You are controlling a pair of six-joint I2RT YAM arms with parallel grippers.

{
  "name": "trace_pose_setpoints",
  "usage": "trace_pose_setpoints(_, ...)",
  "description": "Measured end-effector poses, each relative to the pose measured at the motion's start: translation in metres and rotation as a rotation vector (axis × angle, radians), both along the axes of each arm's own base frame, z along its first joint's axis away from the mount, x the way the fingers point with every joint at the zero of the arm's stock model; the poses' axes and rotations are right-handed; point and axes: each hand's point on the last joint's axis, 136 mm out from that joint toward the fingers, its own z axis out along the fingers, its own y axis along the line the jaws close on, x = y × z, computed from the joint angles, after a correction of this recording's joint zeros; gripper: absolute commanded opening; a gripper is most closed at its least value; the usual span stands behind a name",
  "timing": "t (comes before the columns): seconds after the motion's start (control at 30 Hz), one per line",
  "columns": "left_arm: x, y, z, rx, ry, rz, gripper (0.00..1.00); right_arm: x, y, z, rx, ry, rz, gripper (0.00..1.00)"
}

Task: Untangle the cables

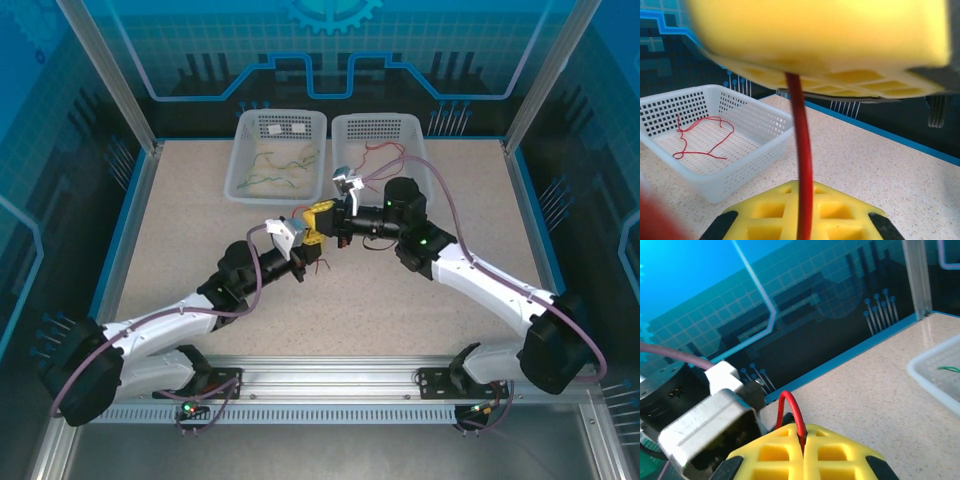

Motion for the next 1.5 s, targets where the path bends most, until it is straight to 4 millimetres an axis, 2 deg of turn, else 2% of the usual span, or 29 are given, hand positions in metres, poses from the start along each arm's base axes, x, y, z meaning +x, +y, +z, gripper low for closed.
trace_pose_setpoints(0.13, 0.000, 0.003, 0.006, -0.012, -0.010, 0.012, 0.00, 0.014, -0.016, -0.012, -0.021, 0.051, -0.075, 0.00)
trace_pose_setpoints(0.27, -0.002, 0.005, 0.007, -0.012, -0.009, 0.018, 0.00, 0.021, -0.024, -0.033, -0.053, 0.108, -0.123, 0.00)
trace_pose_setpoints(0.47, -0.005, 0.009, -0.010, 0.030, 0.040, 0.021, 0.00, 0.019, -0.041, -0.067, -0.058, 0.228, -0.145, 0.00)
trace_pose_setpoints(0.73, -0.006, 0.010, -0.015, 0.042, 0.054, 0.022, 0.00, 0.017, -0.040, -0.084, -0.057, 0.226, -0.107, 0.00)
trace_pose_setpoints(1.07, -0.007, 0.012, -0.032, 0.082, 0.101, 0.026, 0.00, 0.015, -0.027, -0.110, -0.112, 0.148, -0.041, 0.00)
trace_pose_setpoints(1.27, -0.008, 0.012, -0.036, 0.093, 0.113, 0.027, 0.00, 0.016, -0.028, -0.111, -0.121, 0.144, -0.052, 0.00)
trace_pose_setpoints(1.37, -0.006, 0.011, -0.032, 0.089, 0.108, 0.026, 0.00, 0.017, -0.032, -0.104, -0.132, 0.148, -0.080, 0.46)
trace_pose_setpoints(1.4, -0.005, 0.010, -0.025, 0.080, 0.098, 0.026, 0.00, 0.020, -0.037, -0.101, -0.139, 0.145, -0.113, 0.56)
trace_pose_setpoints(1.5, 0.003, 0.003, 0.002, 0.048, 0.062, 0.026, 0.00, 0.026, -0.056, -0.083, -0.141, 0.117, -0.224, 0.71)
